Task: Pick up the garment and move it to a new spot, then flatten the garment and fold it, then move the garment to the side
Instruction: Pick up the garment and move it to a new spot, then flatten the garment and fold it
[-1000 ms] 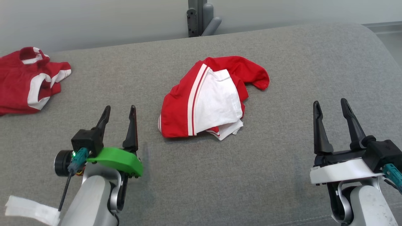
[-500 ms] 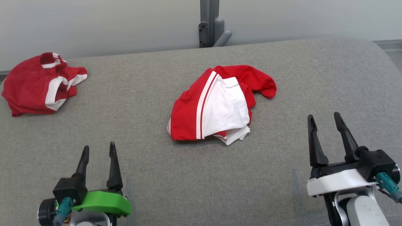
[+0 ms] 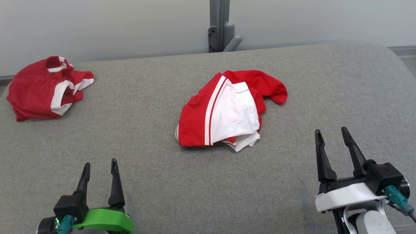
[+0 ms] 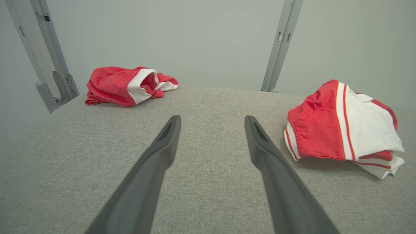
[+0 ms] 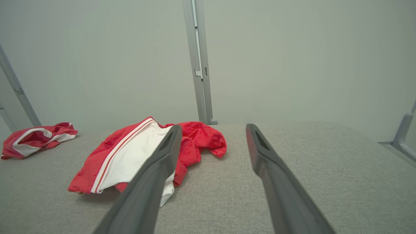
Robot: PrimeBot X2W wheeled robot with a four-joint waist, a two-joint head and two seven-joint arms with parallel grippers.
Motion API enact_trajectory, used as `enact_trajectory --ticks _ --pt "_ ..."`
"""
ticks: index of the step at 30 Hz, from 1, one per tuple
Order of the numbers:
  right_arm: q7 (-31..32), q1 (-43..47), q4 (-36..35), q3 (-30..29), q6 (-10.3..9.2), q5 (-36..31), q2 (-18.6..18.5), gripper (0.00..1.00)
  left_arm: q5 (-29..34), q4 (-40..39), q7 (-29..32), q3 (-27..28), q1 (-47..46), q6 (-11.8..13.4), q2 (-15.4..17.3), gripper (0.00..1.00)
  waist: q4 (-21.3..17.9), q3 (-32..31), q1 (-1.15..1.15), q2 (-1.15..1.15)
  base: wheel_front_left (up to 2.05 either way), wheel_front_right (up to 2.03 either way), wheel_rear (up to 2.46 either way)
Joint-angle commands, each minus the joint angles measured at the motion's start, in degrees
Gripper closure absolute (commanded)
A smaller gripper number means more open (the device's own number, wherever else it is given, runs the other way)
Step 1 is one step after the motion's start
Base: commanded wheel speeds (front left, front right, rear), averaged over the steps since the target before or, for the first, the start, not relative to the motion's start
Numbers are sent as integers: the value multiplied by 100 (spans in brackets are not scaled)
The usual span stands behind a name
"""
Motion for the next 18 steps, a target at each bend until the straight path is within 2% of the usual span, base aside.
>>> enact_trajectory --ticks 1,18 --pt "-21 62 17 8 0 54 -15 0 60 -29 0 35 101 -21 -24 0 -8 -6 0 33 0 0 0" --pt "-21 2 39 -27 0 66 -15 0 188 76 0 128 -41 -179 -87 0 -36 41 0 33 0 0 0"
